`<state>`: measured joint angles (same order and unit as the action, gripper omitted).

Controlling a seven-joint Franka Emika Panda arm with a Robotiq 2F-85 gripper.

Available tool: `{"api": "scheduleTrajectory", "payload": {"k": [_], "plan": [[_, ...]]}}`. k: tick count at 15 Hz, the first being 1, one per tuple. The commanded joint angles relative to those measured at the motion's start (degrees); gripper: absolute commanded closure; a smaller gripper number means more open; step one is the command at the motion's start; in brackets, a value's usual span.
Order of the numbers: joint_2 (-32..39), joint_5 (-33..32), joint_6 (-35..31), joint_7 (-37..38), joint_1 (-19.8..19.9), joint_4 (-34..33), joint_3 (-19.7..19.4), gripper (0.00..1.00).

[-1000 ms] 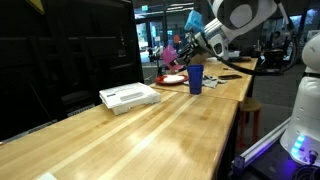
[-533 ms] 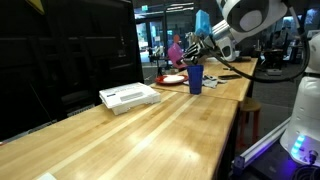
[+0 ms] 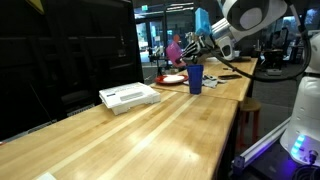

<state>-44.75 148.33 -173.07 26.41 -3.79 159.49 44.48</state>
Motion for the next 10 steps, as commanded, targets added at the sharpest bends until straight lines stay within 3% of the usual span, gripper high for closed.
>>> {"api": "scheduleTrajectory", "payload": {"k": [1, 5, 6, 10], "plan": [[8.23, -1.72, -3.10, -6.56, 0.36, -4.93, -4.54, 0.99], [19.70, -9.75, -6.89, -9.80, 1.33, -14.03, -8.91, 0.99], [22.51, -14.18, -7.87, -6.61, 3.13, -16.78, -7.51, 0.99], [34.28, -23.25, -17.81, -4.27, 3.31, -27.52, -7.11, 0.99]]}}
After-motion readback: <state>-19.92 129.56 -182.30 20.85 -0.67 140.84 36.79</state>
